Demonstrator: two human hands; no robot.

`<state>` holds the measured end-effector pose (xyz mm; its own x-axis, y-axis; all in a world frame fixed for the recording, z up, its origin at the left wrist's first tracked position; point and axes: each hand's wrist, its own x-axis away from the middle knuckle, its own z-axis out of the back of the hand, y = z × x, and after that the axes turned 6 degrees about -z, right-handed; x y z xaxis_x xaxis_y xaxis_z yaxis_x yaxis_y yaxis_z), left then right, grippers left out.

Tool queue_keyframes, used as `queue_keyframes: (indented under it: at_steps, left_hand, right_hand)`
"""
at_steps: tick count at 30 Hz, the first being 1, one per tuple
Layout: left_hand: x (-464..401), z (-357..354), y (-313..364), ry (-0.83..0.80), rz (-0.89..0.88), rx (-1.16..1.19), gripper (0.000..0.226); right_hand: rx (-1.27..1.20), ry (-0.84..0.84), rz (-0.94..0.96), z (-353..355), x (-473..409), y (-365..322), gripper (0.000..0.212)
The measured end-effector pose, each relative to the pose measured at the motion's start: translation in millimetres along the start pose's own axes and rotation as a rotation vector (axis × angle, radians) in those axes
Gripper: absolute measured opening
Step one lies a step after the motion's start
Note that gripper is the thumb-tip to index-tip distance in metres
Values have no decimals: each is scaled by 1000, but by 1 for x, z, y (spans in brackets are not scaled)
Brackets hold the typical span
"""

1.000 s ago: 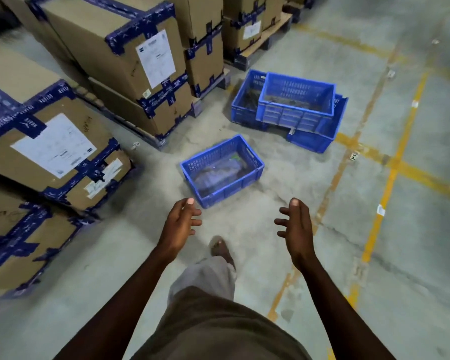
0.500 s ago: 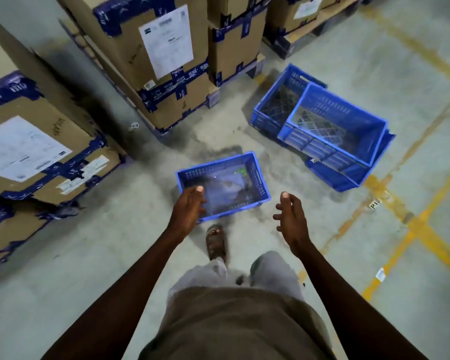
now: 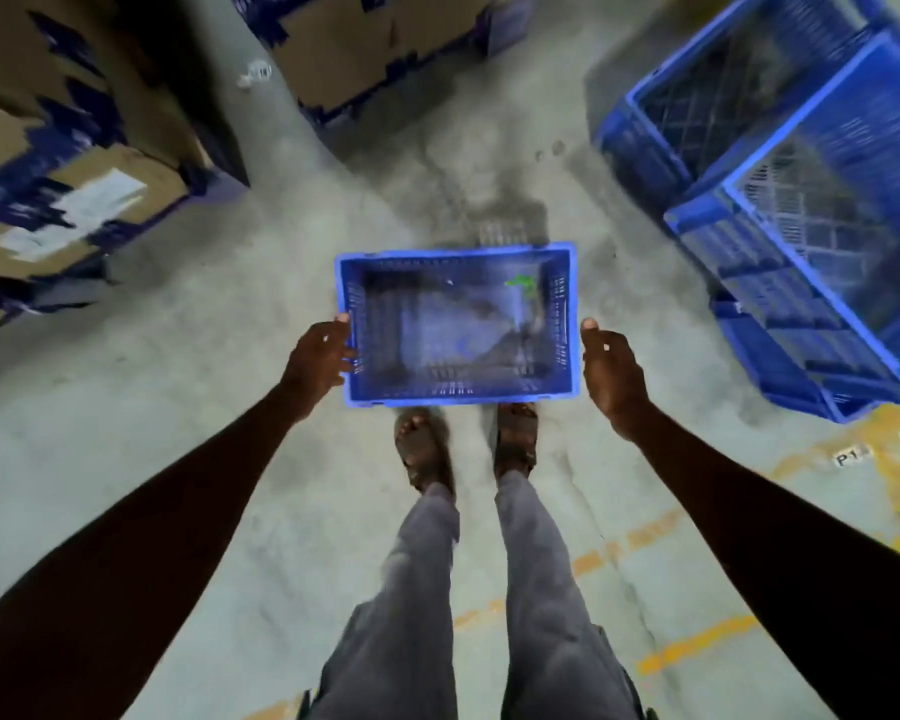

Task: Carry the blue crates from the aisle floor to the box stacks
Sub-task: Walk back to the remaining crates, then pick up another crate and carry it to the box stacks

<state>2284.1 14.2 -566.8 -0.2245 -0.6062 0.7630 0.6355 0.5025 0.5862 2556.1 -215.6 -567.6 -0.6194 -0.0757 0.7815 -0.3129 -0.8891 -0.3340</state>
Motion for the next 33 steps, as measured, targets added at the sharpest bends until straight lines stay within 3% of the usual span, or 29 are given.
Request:
queue_keyframes:
  at_steps: [5,8,11,13,14,16,19,24,33]
  left_hand:
    - [-137,-21,-77,102,14,-202,58]
    - [-209,-37,-123,192,131,-243,83]
    - [-257,-44,-160,269,152,-167,79]
    - [-271,-42,-174,318,145,-98,77]
    - [-277,-38,-182,307,135,-16,71]
    - [-280,-37,-186,254,118,145,65]
    - [-281,-36,-188,177,130,209,75]
    - [-259,-41,-180,249,116,166,73]
    - [-86,22,-117,222,86,195,71]
  right_hand:
    - [81,50,-4,-60,-143,14,66]
    - [85,122,-16,-93,-213,23,71]
    - [64,112,-47,-117,-261,32,67]
    - [35,80,-66,-124,-282,38,80]
    - [-5,80,-80,-126,-296,46,88]
    - [-114,33,-98,-124,-316,62,84]
    - [-246,-31,-142,-124,-301,61,75]
    - [-230,6,-115,-116,-279,58,72]
    - [-179,3,-5,-27,-116,13,69]
